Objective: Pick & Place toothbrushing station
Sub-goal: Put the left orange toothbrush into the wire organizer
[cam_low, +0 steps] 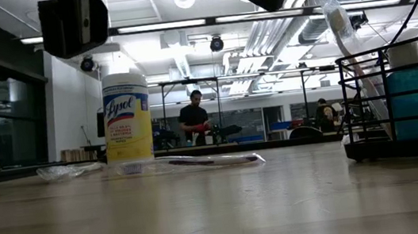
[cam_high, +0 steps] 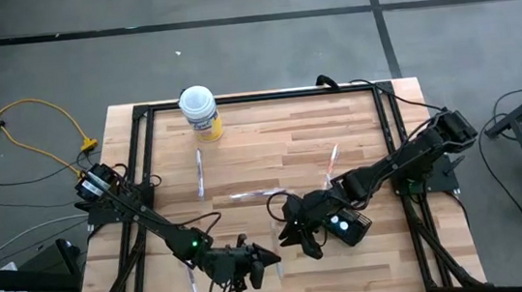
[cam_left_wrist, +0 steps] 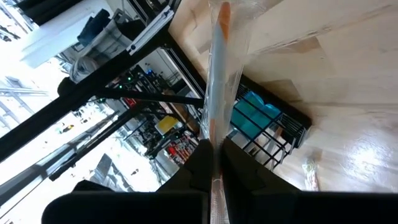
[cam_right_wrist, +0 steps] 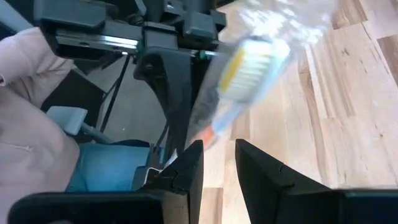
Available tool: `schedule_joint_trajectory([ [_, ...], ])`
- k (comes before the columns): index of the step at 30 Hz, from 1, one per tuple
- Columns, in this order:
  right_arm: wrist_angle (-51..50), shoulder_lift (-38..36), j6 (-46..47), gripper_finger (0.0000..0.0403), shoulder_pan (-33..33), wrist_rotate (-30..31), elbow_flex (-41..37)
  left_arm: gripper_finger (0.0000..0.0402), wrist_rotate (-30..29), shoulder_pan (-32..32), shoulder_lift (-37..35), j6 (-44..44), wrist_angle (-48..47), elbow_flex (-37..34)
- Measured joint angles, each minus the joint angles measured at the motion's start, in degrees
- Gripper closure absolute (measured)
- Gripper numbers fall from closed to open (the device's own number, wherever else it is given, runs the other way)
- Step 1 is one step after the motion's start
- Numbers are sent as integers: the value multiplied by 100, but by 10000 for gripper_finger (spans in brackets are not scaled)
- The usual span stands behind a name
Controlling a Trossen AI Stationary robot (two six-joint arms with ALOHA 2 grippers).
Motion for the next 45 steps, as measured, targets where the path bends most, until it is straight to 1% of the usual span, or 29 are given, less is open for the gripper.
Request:
schedule_joint_trajectory([
  [8,136,0,-44,317,-54,-4,0,394,-2,-87,0,-7,-22,0],
  [13,239,2,-63,317,-55,-14,0,394,287,14,-1,-4,4,0],
  [20,259,1,-67,317,-55,-24,0,394,522,185,-2,149,182,0],
  [29,275,1,-216,317,-55,-20,0,394,641,234,-2,192,227,0],
  [33,275,1,-219,333,-55,-56,0,394,641,234,-2,197,230,0],
  [39,289,1,-214,387,-58,-210,0,394,662,234,-4,390,208,0],
  [45,311,0,-154,391,-57,-272,0,394,663,232,-4,512,211,0],
])
